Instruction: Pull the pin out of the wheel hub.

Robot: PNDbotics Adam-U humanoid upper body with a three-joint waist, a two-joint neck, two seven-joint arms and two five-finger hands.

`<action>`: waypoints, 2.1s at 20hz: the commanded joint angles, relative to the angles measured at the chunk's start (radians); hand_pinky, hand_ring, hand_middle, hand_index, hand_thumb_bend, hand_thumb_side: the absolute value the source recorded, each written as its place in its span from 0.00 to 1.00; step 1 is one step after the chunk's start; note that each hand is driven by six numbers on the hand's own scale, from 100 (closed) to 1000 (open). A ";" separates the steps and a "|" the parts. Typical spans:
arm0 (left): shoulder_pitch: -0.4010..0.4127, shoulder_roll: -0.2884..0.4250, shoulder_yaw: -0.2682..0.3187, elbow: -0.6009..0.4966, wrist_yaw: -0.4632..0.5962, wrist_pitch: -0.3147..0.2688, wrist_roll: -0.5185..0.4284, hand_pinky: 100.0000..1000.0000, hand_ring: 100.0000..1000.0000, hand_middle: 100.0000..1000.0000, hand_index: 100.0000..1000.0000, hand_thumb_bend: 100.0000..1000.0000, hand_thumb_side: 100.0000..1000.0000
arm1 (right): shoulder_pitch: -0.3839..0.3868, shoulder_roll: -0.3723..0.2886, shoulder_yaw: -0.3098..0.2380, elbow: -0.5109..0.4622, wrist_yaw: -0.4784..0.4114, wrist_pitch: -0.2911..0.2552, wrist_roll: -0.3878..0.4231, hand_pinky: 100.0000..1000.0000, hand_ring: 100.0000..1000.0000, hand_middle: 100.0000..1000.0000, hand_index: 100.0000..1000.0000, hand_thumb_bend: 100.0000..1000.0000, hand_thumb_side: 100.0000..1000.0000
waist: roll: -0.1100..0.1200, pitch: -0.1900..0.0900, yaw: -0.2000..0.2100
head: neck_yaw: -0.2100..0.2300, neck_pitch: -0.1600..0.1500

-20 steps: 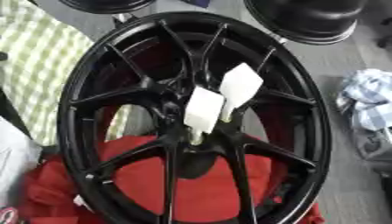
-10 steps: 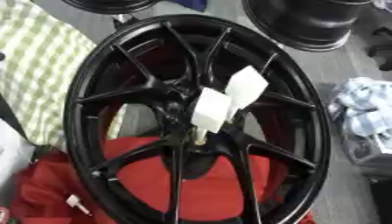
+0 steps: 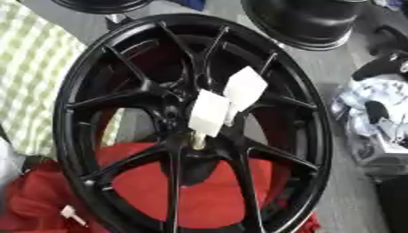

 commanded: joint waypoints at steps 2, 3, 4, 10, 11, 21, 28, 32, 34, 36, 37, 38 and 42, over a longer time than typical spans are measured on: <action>-0.013 0.024 -0.004 -0.021 -0.002 0.002 -0.005 0.57 0.65 0.62 0.78 0.00 0.71 | -0.045 -0.143 0.038 -0.018 0.057 0.023 -0.012 0.85 0.73 0.69 0.77 0.00 0.13 | 0.011 -0.019 0.009 | -0.013 0.003; -0.015 0.024 -0.005 -0.021 -0.001 0.001 -0.006 0.57 0.65 0.62 0.78 0.00 0.71 | -0.056 -0.168 0.046 -0.018 0.053 0.029 -0.020 0.85 0.73 0.69 0.77 0.00 0.13 | 0.011 -0.019 0.013 | -0.016 0.002; -0.016 0.023 -0.006 -0.021 -0.001 0.001 -0.007 0.57 0.65 0.62 0.78 0.00 0.71 | -0.069 -0.192 0.053 -0.018 0.043 0.037 -0.024 0.85 0.73 0.70 0.77 0.00 0.13 | 0.012 -0.018 0.017 | -0.019 0.001; -0.023 0.022 -0.009 -0.021 0.003 0.001 -0.012 0.57 0.65 0.62 0.78 0.00 0.71 | -0.157 -0.255 0.088 -0.018 -0.035 0.079 0.028 0.86 0.74 0.71 0.79 0.00 0.15 | 0.011 -0.019 0.036 | -0.042 -0.014; -0.024 0.021 -0.010 -0.021 0.004 0.001 -0.013 0.57 0.65 0.62 0.78 0.00 0.71 | -0.175 -0.254 0.096 -0.018 -0.041 0.087 0.043 0.86 0.75 0.72 0.79 0.00 0.15 | 0.009 -0.019 0.039 | -0.046 -0.015; -0.036 0.021 -0.014 -0.021 0.010 0.005 -0.020 0.57 0.65 0.62 0.78 0.00 0.71 | -0.324 -0.195 0.160 -0.018 -0.046 0.138 0.198 0.87 0.78 0.75 0.82 0.00 0.17 | -0.009 -0.020 0.075 | -0.084 -0.013; -0.045 0.019 -0.017 -0.021 0.015 0.010 -0.023 0.57 0.65 0.62 0.78 0.00 0.71 | -0.394 -0.155 0.201 -0.008 -0.022 0.183 0.282 0.88 0.81 0.78 0.85 0.00 0.19 | -0.026 -0.021 0.092 | -0.096 -0.005; -0.047 0.019 -0.018 -0.021 0.017 0.015 -0.023 0.57 0.65 0.62 0.78 0.00 0.71 | -0.425 -0.135 0.218 0.000 -0.010 0.191 0.310 0.89 0.82 0.78 0.86 0.00 0.19 | -0.033 -0.024 0.096 | -0.099 0.000; -0.049 0.019 -0.018 -0.021 0.017 0.016 -0.024 0.57 0.65 0.62 0.78 0.00 0.71 | -0.434 -0.127 0.223 0.008 -0.005 0.194 0.314 0.89 0.82 0.78 0.87 0.00 0.19 | -0.035 -0.024 0.100 | -0.102 0.002; -0.051 0.019 -0.017 -0.021 0.018 0.017 -0.024 0.57 0.65 0.62 0.78 0.00 0.71 | -0.441 -0.120 0.230 0.018 -0.008 0.196 0.321 0.90 0.83 0.79 0.88 0.00 0.19 | -0.038 -0.024 0.104 | -0.106 0.004; -0.051 0.020 -0.017 -0.021 0.018 0.017 -0.024 0.57 0.65 0.62 0.78 0.00 0.71 | -0.444 -0.116 0.233 0.021 -0.012 0.197 0.325 0.90 0.83 0.78 0.88 0.00 0.19 | -0.038 -0.024 0.107 | -0.107 0.005; -0.053 0.020 -0.017 -0.021 0.018 0.016 -0.024 0.57 0.65 0.62 0.78 0.00 0.71 | -0.448 -0.113 0.236 0.024 -0.016 0.197 0.330 0.90 0.83 0.79 0.88 0.00 0.19 | -0.040 -0.023 0.109 | -0.109 0.005; -0.057 0.020 -0.018 -0.021 0.019 0.017 -0.025 0.57 0.65 0.62 0.78 0.00 0.71 | -0.456 -0.100 0.248 0.035 -0.033 0.198 0.362 0.91 0.84 0.79 0.89 0.00 0.19 | -0.045 -0.017 0.117 | -0.111 0.011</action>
